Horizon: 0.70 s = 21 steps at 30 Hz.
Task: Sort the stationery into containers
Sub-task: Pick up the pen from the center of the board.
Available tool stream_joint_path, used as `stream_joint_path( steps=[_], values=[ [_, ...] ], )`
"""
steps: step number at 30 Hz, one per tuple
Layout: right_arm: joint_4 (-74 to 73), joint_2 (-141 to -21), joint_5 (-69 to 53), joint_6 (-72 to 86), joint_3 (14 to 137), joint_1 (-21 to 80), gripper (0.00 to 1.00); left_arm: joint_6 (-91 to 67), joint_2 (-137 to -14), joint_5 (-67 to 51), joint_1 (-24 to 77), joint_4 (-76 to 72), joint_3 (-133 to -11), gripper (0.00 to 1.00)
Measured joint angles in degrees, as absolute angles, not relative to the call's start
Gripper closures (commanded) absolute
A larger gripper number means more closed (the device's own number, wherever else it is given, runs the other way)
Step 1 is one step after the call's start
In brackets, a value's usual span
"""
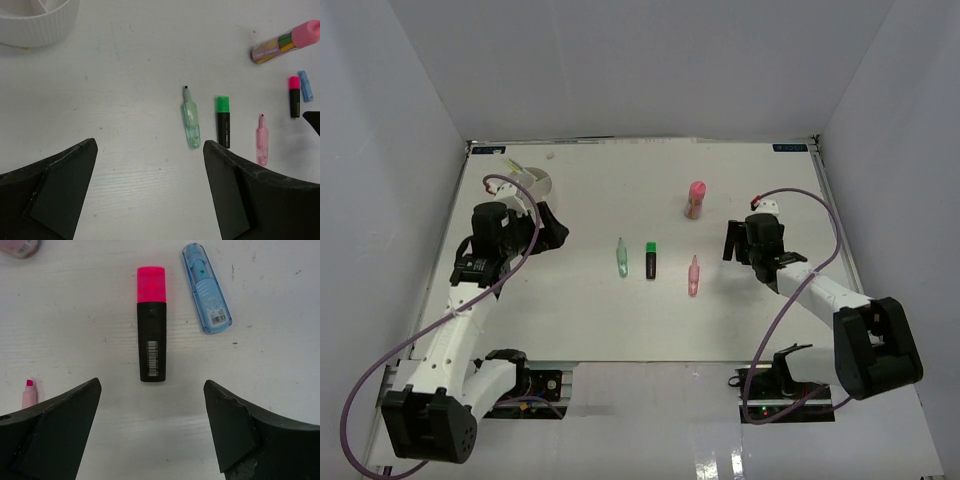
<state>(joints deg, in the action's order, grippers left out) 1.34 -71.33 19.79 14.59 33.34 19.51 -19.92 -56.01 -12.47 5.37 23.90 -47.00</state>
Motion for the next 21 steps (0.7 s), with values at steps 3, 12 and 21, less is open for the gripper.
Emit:
stream_joint_path(
  steps=[3,12,21],
  values=[
    [1.4,-75.7,18.2,14.5,34.9,17.9,0.16,-19.6,-51.9,-13.0,5.4,23.0,-44.5,0.02],
    [1.9,-84.8,15.0,13.9,39.0,16.3,0.29,-19.1,-44.5,-9.9,5.4,21.8,-41.7,0.02],
    [1.8,-90.2,14.2,13.3,42.4,15.4,0.39,-19.0,-44.6,-8.8,5.4,21.8,-41.7,0.02]
  ],
)
